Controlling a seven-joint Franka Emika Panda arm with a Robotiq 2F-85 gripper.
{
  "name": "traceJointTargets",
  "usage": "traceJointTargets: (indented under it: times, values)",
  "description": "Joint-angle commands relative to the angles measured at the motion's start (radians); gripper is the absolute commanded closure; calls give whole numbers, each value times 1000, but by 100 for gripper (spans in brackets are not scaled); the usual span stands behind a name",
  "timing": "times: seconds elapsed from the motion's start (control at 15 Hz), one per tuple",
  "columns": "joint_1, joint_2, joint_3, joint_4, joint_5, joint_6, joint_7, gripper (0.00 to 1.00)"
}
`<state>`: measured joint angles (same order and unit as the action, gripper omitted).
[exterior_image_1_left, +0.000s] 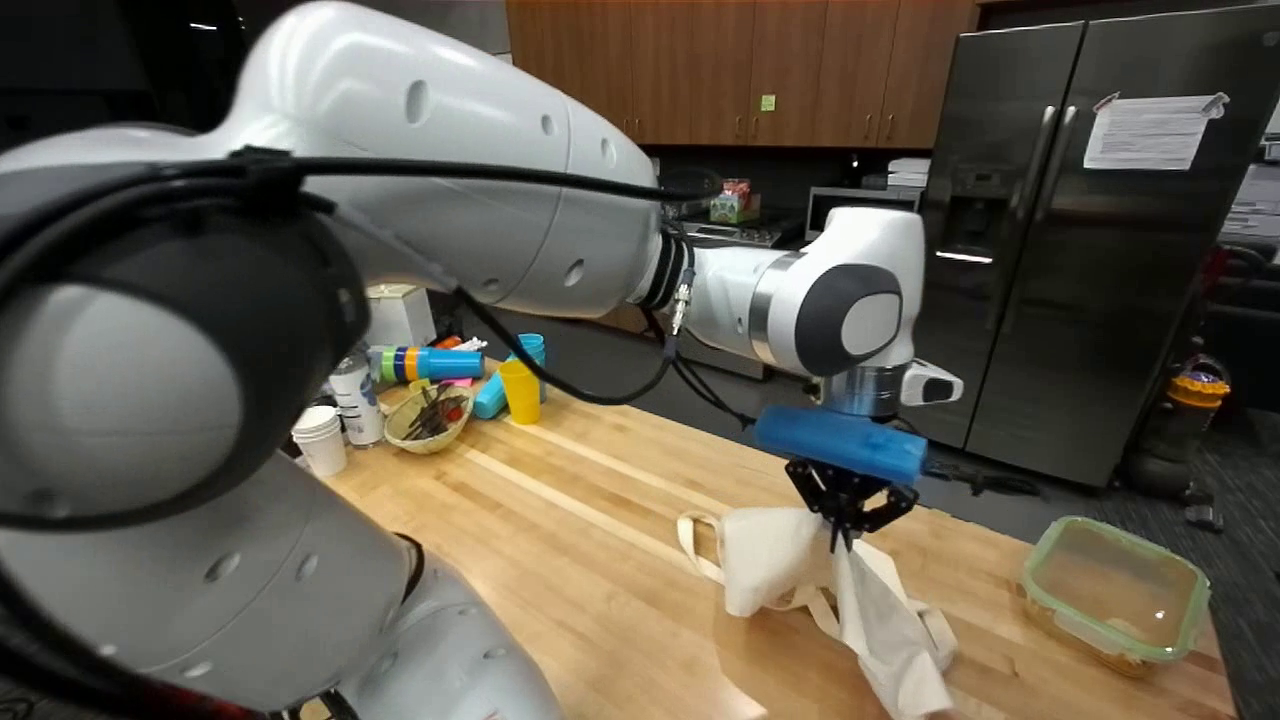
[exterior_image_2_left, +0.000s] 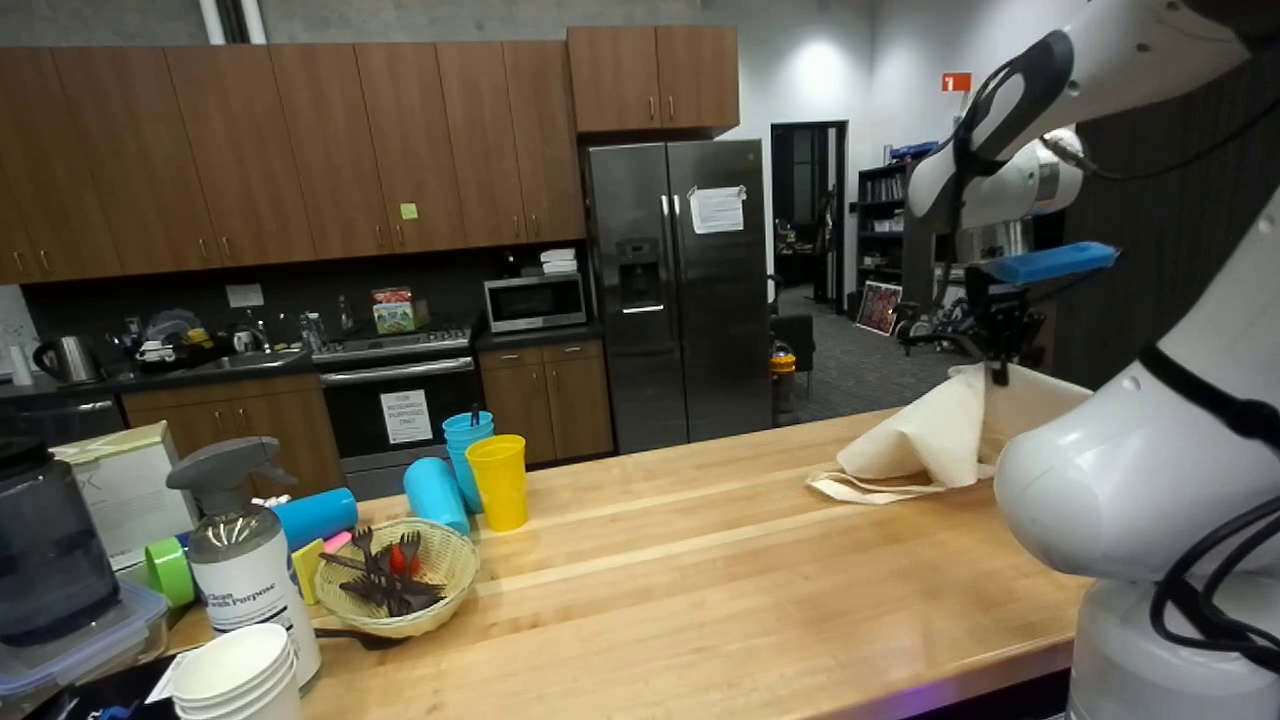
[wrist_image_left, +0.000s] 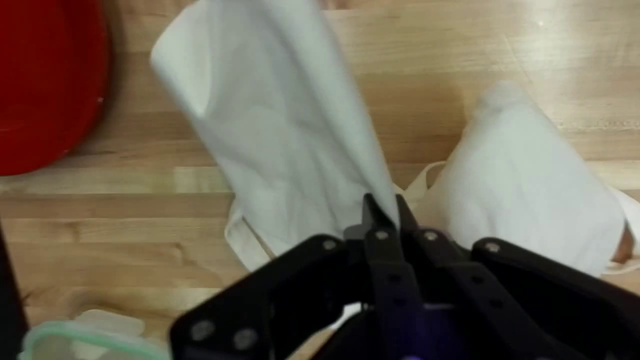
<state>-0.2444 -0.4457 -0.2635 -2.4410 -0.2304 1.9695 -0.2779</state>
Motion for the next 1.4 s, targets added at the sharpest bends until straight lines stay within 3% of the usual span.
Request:
traceJointTargets:
  times: [0.0, 0.2, 0.4, 0.8, 1.13, 1.33]
  values:
    - [-54, -135, -66, 61, -69, -110, -132, 99]
    - [-67, -216, -113, 165, -105, -220, -249, 99]
    - [-36, -244, -142, 323, -123, -316, -341, 99]
    - [58, -196, -129, 575, -93, -366, -384, 99]
    - [150, -184, -103, 664, -83, -343, -431, 99]
    - [175, -216, -56, 643, -94, -353, -453, 99]
